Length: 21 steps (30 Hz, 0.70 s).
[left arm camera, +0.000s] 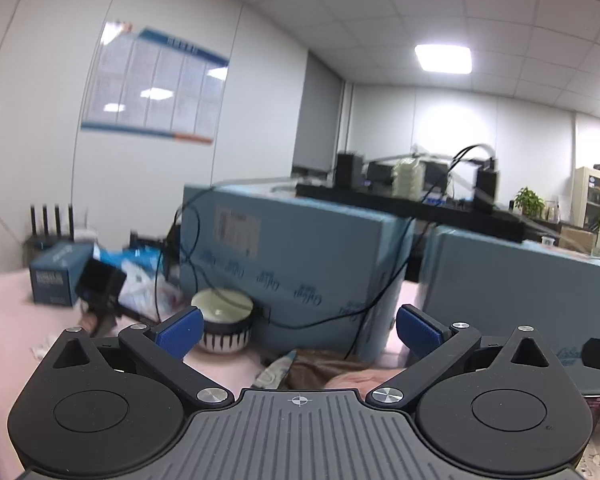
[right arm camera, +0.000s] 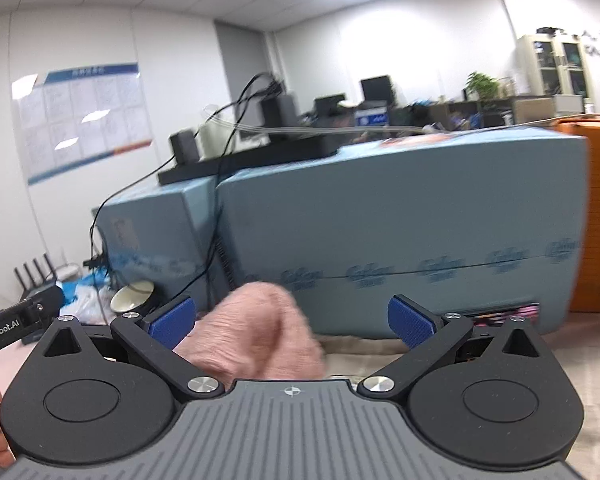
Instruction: Fold clothes
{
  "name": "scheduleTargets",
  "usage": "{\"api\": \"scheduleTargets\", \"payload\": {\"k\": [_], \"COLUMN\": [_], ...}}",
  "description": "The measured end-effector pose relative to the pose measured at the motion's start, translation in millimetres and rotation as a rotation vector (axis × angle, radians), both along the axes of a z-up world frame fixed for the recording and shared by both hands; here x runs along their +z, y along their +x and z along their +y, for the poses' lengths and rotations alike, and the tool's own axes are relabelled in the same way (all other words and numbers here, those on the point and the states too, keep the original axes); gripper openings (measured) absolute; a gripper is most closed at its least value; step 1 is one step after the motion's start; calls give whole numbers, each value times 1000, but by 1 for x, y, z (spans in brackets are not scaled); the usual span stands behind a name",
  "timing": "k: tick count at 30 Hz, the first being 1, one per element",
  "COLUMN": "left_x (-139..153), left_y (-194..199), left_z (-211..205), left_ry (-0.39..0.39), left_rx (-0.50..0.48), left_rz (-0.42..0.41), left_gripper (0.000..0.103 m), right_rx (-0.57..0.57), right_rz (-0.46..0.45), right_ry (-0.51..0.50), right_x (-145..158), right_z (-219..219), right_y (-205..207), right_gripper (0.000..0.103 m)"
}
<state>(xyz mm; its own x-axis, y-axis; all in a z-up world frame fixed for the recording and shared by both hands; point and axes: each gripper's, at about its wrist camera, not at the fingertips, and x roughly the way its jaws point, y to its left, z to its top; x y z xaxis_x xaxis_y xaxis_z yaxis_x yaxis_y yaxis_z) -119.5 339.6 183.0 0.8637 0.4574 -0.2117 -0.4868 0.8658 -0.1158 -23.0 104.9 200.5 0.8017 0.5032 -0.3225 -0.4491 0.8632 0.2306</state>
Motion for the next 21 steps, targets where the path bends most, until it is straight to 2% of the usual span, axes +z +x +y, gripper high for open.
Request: {"api": "scheduleTargets", "payload": {"k": [8,11,13,15,17,20,21], "left_x": [-48,-62,-70,-77,-80,-81,-81], "left_y": [45,61,69,76,78,81,82], "left_z": [23,25,24,21,15,7,5], "left_ry": [-186,-257,-296,-326,-333,-317,-313], "left_rx": [-136,-177,-194,-213,-229,-251,-258], "left_rz": [152,179,198,225,233,237,237], "left_gripper": [97,94,80,50,44,25,20], "right_rx": [21,28,33,37,42,49,60], "right_rz": [87,119,141,163,185,217,215], "right_ry": [-14,-18,-20,-23,-26,-30,-22], "right_x": [-23,-31,-37,-43,-49,-57,-55], "right_z": [24,32,38,43,49,57,57], "right_y": [28,38,45,51,58,68,68], "right_gripper": [103,101,96,85,60,42,39]}}
